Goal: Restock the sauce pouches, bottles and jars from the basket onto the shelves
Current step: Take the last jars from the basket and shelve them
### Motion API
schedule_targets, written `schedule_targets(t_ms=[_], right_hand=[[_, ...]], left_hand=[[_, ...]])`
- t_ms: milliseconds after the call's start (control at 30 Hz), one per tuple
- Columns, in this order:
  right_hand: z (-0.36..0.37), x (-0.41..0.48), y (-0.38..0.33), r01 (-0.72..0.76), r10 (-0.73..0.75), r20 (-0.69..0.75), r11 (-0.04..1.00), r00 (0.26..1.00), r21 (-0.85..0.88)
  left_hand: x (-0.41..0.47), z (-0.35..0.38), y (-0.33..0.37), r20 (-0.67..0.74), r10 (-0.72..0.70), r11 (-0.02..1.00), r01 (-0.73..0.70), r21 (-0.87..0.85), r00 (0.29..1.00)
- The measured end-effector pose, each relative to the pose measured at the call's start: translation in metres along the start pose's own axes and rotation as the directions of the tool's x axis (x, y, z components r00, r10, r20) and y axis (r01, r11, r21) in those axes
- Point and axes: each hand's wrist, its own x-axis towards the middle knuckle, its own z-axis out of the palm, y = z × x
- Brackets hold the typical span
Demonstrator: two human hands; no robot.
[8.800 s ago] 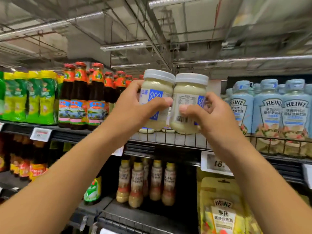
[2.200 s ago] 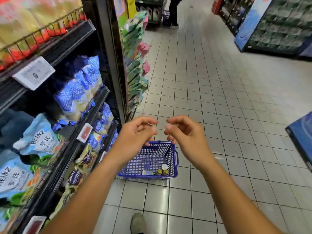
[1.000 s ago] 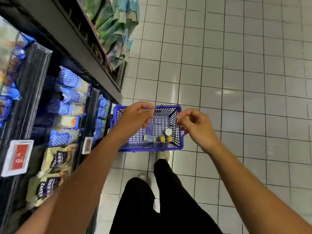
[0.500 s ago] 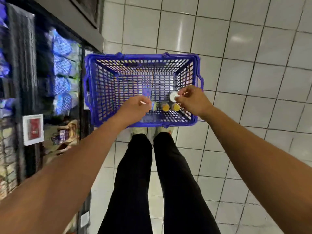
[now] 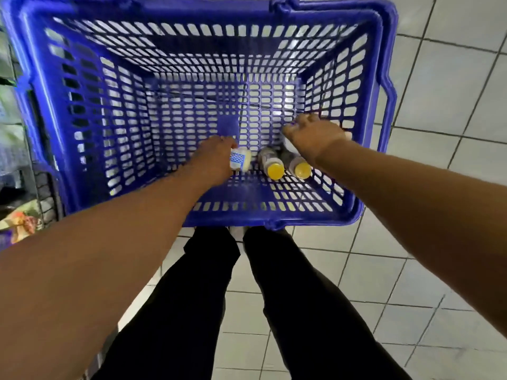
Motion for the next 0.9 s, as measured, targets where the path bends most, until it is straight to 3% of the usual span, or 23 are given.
schedule_targets(t_ms=[100,233,400,467,567,633,700,733,800,900], right_hand=[[0.012,0.020,0.000,0.014,-0.012,0.032,0.997,0.999,-0.074],[0.020,0.040,0.000,0.039,-0.036,0.043,0.997,0.998,-0.068],[0.022,0.053,0.005,0.008,-0.007,-0.005,0.974,1.000,0.226],[0.024,0.059,0.002,-0.039,0.064,-0.037,0.878,0.997,0.477],[0.024,0.072,-0.005,-0.097,0.213,-0.046,0.612,0.976,0.785],[0.026,0.082,-0.009,-0.122,0.322,-0.009,0.384,0.947,0.915],[0.028,0.090,-0.010,-0.127,0.396,0.062,0.139,0.916,0.982],[0.029,0.093,-0.009,-0.119,0.418,0.094,0.034,0.904,0.992],[0.030,0.097,-0.007,-0.096,0.439,0.137,-0.116,0.888,0.989],[0.031,0.096,-0.006,-0.075,0.436,0.150,-0.184,0.888,0.980]], left_hand=[[0.020,0.016,-0.010,0.035,0.085,0.967,-0.091,0.239,0.996],[0.040,0.032,-0.018,0.078,0.065,0.929,-0.089,0.360,0.995],[0.056,0.043,-0.022,0.049,0.101,0.917,-0.112,0.382,0.994],[0.061,0.045,-0.023,0.050,0.087,0.918,-0.100,0.385,0.995],[0.067,0.045,-0.027,0.049,0.092,0.930,-0.104,0.352,0.995],[0.069,0.045,-0.032,0.022,0.085,0.971,-0.088,0.223,0.996],[0.070,0.044,-0.037,-0.017,-0.005,0.994,0.003,-0.109,1.000],[0.071,0.042,-0.039,-0.015,-0.071,0.948,0.063,-0.311,0.997],[0.071,0.037,-0.041,0.042,-0.197,0.755,0.178,-0.631,0.980],[0.072,0.023,-0.042,0.075,-0.301,0.529,0.232,-0.817,0.951]])
